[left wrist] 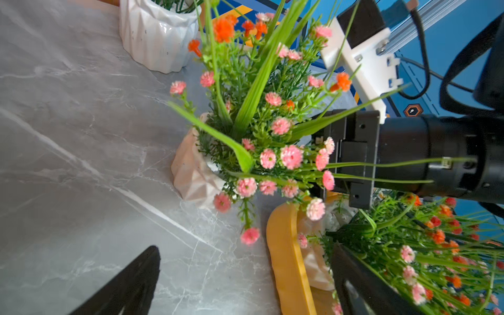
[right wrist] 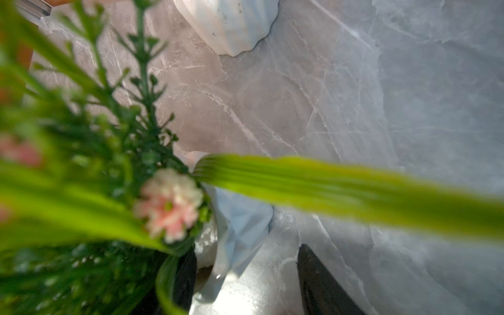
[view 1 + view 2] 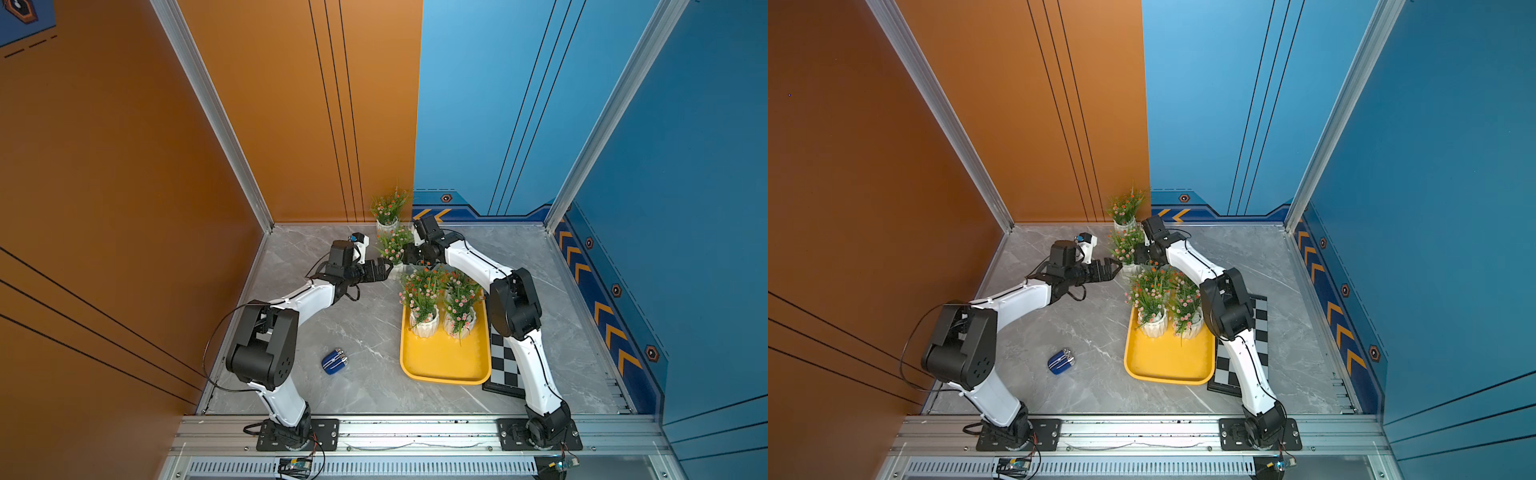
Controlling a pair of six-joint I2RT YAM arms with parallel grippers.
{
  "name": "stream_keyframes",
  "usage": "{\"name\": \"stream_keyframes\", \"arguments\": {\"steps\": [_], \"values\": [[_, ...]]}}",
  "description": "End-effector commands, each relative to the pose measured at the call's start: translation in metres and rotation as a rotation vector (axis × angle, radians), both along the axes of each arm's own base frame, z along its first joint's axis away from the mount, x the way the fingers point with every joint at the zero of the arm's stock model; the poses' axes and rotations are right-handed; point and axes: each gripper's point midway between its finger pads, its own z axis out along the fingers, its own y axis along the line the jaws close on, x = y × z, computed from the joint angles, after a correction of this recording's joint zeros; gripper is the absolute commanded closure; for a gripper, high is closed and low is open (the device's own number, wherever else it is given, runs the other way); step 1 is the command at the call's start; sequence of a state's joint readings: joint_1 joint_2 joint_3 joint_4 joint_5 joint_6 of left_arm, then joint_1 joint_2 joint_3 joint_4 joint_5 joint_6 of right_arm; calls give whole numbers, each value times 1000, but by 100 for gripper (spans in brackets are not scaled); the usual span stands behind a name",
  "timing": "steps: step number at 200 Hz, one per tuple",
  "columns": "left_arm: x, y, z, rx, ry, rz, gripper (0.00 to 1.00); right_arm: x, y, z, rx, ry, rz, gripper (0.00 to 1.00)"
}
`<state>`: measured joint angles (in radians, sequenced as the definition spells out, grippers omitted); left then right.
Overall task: Put the potted gypsophila into the storage box
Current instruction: Pick up the baby's breath potted plant from the center of the board.
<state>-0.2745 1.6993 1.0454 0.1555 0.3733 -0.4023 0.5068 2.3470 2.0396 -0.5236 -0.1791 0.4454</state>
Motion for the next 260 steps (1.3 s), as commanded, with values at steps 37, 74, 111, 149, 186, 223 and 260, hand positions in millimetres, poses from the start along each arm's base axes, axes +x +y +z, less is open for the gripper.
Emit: {"name": "stream_keyframes", "arguments": {"steps": [37,74,111,149,186,223,260], "values": [[-14,9,8,203,-48,37,2,2,-7,-21,-89,25,-42,56],[-19,8,6,238,-50,41,2,6,0,-25,-82,28,-47,66],[-19,10,3,267,-44,45,2,8,6,-31,-71,40,-45,74],[-18,12,1,279,-42,46,2,7,3,-31,-90,40,-54,81],[-16,11,-1,284,-35,46,2,5,4,-29,-105,36,-50,90],[-18,14,1,289,-37,56,2,7,-1,-16,-126,10,-70,100],[-24,21,10,301,-45,78,2,11,-5,12,-121,-40,-87,100]]}}
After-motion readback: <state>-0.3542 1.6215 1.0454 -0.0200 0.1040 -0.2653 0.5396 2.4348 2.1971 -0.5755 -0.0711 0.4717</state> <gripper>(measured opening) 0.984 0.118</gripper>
